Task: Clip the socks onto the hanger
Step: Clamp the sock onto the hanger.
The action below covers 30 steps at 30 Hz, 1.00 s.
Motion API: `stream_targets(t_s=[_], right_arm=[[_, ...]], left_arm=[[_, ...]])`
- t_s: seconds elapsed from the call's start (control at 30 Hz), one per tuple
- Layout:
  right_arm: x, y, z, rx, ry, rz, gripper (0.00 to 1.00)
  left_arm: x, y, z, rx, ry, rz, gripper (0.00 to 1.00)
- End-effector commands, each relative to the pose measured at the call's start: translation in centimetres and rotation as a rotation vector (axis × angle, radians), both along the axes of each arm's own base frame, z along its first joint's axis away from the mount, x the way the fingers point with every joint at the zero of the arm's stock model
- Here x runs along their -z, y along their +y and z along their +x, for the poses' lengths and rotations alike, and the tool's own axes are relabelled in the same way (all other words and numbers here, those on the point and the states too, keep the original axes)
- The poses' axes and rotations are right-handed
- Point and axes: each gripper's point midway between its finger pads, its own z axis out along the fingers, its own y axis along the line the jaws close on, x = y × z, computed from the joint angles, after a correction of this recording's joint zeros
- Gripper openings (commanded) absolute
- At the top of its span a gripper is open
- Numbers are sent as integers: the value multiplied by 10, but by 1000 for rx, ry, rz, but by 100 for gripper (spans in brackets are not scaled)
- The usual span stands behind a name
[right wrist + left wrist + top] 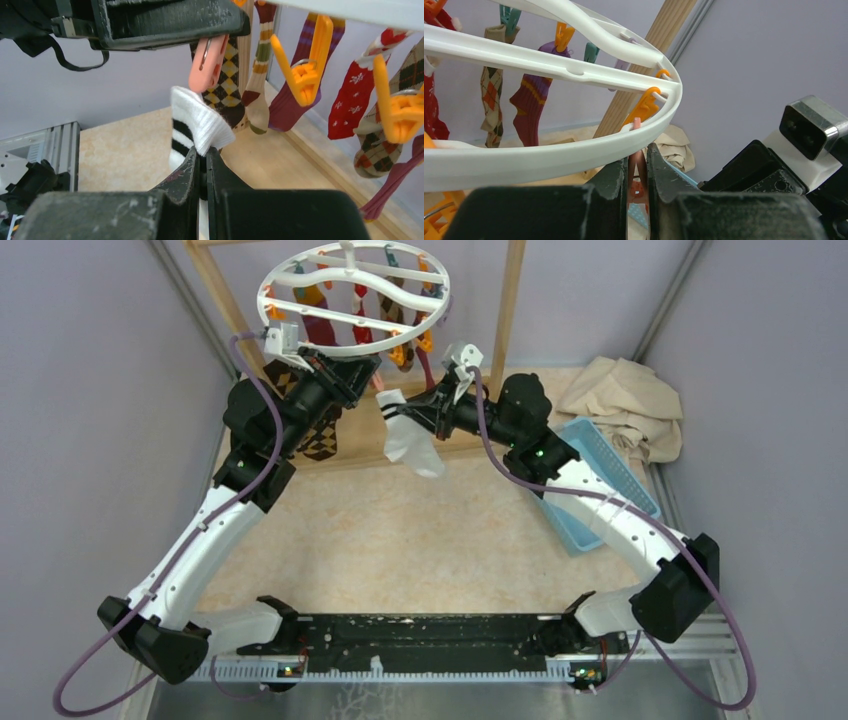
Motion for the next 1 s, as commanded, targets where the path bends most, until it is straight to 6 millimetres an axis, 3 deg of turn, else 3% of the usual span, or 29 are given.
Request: stream_targets(t_s=[0.0, 0.37, 0.97], right_arm=[[-41, 5, -5, -37, -92, 58, 0], [-41, 11, -5, -54, -89, 70, 0], [-57, 9, -1, -30, -128, 70, 0]], left_arm=[[11, -20, -18, 130, 40, 45, 0], [2, -22, -22, 153, 22, 41, 0], [8, -26, -25, 183, 30, 51, 0]])
